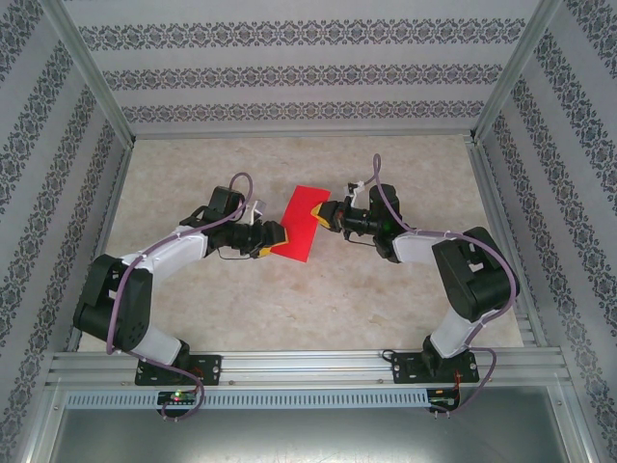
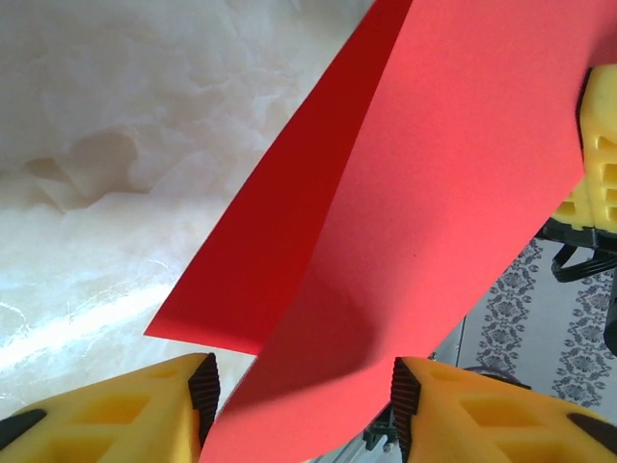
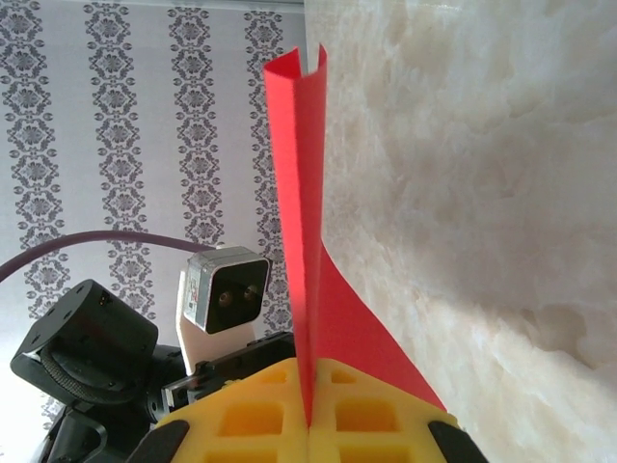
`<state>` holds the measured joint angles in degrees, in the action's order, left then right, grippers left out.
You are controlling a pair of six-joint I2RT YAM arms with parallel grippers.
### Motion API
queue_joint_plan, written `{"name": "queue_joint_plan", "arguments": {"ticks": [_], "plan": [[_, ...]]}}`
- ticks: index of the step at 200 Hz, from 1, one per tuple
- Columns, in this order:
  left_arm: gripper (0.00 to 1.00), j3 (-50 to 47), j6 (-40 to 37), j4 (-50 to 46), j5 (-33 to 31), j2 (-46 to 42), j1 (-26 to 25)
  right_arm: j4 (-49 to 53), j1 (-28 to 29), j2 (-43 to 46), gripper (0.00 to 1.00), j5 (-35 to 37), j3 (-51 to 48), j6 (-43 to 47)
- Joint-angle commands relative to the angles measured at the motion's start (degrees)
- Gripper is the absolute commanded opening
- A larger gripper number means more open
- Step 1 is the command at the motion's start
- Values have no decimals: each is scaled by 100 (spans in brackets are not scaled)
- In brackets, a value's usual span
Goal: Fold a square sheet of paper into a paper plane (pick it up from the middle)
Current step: Place the paper at the center of the table.
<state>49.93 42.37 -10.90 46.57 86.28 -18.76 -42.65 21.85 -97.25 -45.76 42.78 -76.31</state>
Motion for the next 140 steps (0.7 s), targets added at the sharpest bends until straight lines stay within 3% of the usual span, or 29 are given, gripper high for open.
{"name": "queue_joint_plan", "arguments": {"ticks": [1, 34, 83, 107, 140], "plan": [[46, 152, -85, -117, 93, -286, 57, 300, -92, 169, 0, -113, 124, 336], [27, 239, -343, -587, -33, -295, 49, 362, -93, 72, 0, -187, 190, 421], [7, 271, -525, -862, -21, -286, 14, 341, -8, -210, 0, -287, 332, 491], [0, 298, -641, -1000, -40, -187, -73, 363, 55, -387, 0, -307, 420, 591], [0, 438, -738, -1021, -162, 228, -253, 641, 92, -710, 1, -414, 570, 972]]}}
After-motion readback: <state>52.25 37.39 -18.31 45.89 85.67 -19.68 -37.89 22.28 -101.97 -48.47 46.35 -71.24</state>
